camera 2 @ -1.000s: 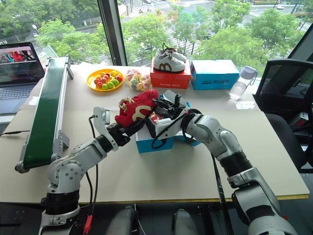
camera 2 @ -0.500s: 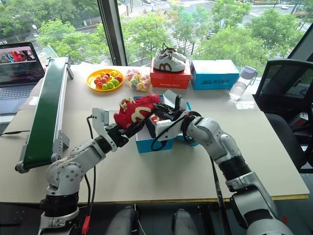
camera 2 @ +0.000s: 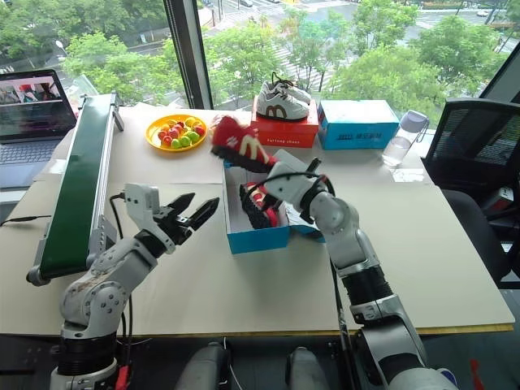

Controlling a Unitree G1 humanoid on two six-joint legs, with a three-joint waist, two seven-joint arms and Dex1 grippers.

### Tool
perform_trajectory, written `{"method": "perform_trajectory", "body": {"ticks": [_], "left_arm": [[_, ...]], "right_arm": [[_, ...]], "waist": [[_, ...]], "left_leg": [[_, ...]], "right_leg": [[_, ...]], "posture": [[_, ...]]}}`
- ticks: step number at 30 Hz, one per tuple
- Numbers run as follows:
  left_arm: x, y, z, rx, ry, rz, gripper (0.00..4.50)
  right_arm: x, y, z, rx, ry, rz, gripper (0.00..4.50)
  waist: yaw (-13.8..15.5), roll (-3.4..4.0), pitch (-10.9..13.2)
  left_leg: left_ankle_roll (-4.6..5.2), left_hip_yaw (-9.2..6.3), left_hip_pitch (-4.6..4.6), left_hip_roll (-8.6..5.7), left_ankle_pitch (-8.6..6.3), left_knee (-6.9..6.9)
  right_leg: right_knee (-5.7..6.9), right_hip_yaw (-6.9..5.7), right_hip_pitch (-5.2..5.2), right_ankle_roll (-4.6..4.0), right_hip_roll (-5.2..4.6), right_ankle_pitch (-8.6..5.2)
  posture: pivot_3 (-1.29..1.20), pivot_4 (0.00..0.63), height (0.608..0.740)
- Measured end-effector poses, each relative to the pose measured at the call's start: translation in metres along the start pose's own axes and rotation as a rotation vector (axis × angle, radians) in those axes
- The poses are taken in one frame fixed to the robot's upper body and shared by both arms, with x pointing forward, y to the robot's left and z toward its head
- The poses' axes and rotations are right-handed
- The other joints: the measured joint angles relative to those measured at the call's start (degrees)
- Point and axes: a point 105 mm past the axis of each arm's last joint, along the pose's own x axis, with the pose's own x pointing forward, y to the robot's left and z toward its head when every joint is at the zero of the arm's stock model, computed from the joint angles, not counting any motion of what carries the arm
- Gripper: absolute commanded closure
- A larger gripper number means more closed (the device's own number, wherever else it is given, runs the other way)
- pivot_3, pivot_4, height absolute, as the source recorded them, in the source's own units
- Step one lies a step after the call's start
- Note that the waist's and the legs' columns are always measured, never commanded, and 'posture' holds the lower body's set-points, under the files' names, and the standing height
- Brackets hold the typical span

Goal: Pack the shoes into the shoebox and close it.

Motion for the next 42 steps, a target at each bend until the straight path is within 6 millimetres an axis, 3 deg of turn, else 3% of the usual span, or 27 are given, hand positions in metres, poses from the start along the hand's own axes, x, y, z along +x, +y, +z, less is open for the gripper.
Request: {"method": "perform_trajectory", "body": {"ticks": [6, 9, 12, 14, 20, 25, 32, 42], "left_arm": [[-0.008, 0.008, -0.005, 0.155, 0.03, -0.079, 0.47], [-0.01, 0.008, -0.004, 0.185, 0.046, -0.132, 0.47], [-0.013, 0.011, -0.006, 0.215, 0.073, -0.165, 0.47], [-0.012, 0.009, -0.009, 0.213, 0.084, -0.178, 0.47], [-0.01, -0.005, -0.017, 0.19, 0.086, -0.221, 0.47], [-0.016, -0.009, -0.026, 0.177, 0.114, -0.233, 0.47], [-0.02, -0.006, -0.03, 0.192, 0.136, -0.218, 0.47], [-0.019, -0.009, -0.03, 0.198, 0.128, -0.212, 0.47]], "right_arm": [[-0.006, 0.023, 0.044, 0.677, 0.18, 0.327, 4.27], [-0.013, 0.027, 0.063, 0.803, 0.298, 0.439, 4.27], [-0.011, 0.02, 0.059, 0.839, 0.418, 0.458, 4.27], [-0.011, 0.015, 0.043, 0.856, 0.508, 0.423, 4.27], [-0.009, 0.019, 0.019, 0.874, 0.675, 0.415, 4.27], [-0.005, 0.033, 0.004, 0.88, 0.764, 0.436, 4.27], [0.004, 0.048, 0.007, 0.844, 0.793, 0.473, 4.27], [0.026, 0.086, -0.022, 0.809, 0.824, 0.525, 4.27]], "waist": [[-0.1, 0.1, 0.0], [0.1, 0.12, 0.1], [0.2, 0.13, 0.1], [0.2, 0.13, 0.1], [-0.4, 0.13, 0.1], [-0.4, 0.14, 0.1], [-0.3, 0.14, 0.1], [-0.6, 0.22, -0.1]], "left_leg": [[0.0, 0.04, 0.02, 0.08, 0.0, -0.06], [-0.23, 0.01, 0.02, 0.07, -0.14, -0.05], [-0.42, 0.03, 0.01, 0.04, -0.26, -0.08], [-0.4, 0.05, -0.07, 0.04, -0.25, -0.11], [0.02, 0.11, -0.12, 0.03, -0.02, -0.28], [0.03, 0.08, -0.12, 0.06, -0.02, -0.22], [0.02, 0.07, -0.12, 0.07, -0.03, -0.25], [-0.14, 0.09, 0.18, 0.11, -0.12, -0.2]], "right_leg": [[0.43, -0.03, -0.23, -0.23, -0.02, -0.07], [0.45, -0.18, -0.24, -0.3, -0.07, -0.12], [0.29, -0.27, -0.19, -0.5, -0.16, -0.26], [0.07, -0.3, -0.16, -0.44, -0.16, -0.21], [0.05, -0.17, -0.25, -0.21, -0.09, -0.11], [0.09, -0.17, -0.23, -0.21, -0.03, -0.11], [0.06, -0.19, -0.24, -0.21, -0.03, -0.12], [0.07, -0.19, -0.01, -0.22, -0.01, -0.1]], "posture": [[0.0, 0.15, 0.735], [0.0, 0.15, 0.735], [0.0, 0.15, 0.735], [0.0, 0.15, 0.735], [0.0, 0.15, 0.735], [0.0, 0.15, 0.735], [0.0, 0.15, 0.735], [0.0, 0.15, 0.735]]}}
